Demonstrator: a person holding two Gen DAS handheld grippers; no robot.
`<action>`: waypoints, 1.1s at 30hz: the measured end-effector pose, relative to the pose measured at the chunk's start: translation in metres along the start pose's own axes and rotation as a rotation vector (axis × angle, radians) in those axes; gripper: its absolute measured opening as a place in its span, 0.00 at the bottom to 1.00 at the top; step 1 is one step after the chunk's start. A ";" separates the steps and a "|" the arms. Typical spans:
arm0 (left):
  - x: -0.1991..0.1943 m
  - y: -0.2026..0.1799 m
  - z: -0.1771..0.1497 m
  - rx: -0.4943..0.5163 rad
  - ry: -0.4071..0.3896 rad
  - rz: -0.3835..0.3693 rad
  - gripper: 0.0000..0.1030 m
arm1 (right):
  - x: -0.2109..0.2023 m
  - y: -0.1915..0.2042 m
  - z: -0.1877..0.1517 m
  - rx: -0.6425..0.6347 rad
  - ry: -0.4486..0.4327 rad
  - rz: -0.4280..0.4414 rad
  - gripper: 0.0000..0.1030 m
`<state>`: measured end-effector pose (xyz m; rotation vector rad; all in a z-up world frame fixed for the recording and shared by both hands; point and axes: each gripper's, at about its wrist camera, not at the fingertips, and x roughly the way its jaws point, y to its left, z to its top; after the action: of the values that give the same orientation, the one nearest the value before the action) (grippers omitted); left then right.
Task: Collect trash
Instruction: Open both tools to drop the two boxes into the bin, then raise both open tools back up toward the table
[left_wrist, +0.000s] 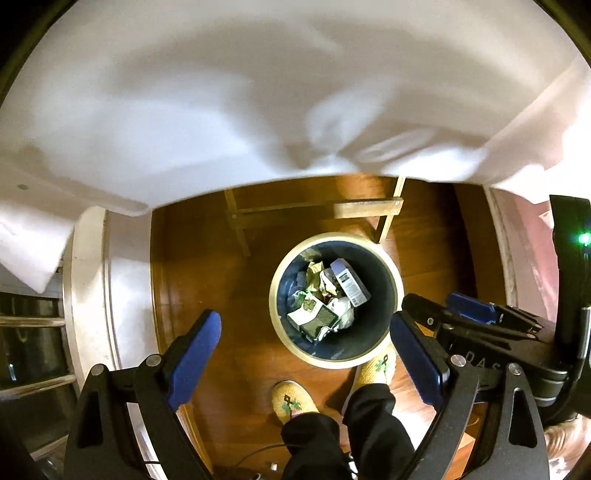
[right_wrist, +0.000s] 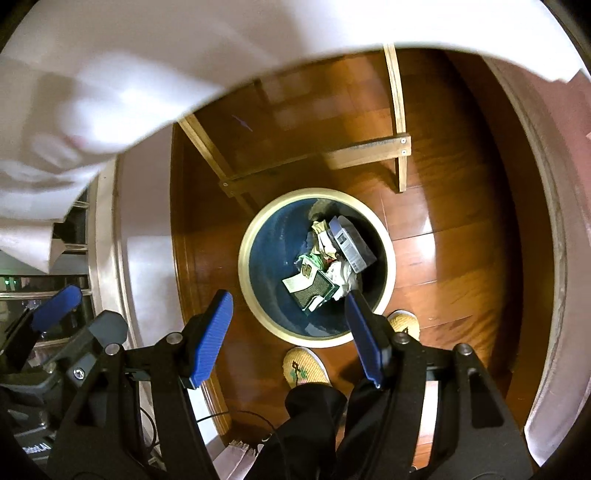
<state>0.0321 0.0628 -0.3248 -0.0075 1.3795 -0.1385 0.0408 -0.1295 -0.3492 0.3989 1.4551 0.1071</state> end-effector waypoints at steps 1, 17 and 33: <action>-0.010 0.000 0.001 -0.001 -0.007 -0.005 0.91 | -0.007 0.002 -0.001 -0.001 -0.005 -0.001 0.59; -0.204 0.001 0.019 0.007 -0.219 -0.029 0.91 | -0.173 0.062 -0.018 -0.038 -0.147 0.022 0.61; -0.356 0.005 0.017 0.048 -0.353 -0.126 0.91 | -0.359 0.130 -0.034 -0.237 -0.395 -0.042 0.61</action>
<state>-0.0160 0.1030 0.0263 -0.0754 1.0224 -0.2628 -0.0152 -0.1127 0.0298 0.1818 1.0456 0.1557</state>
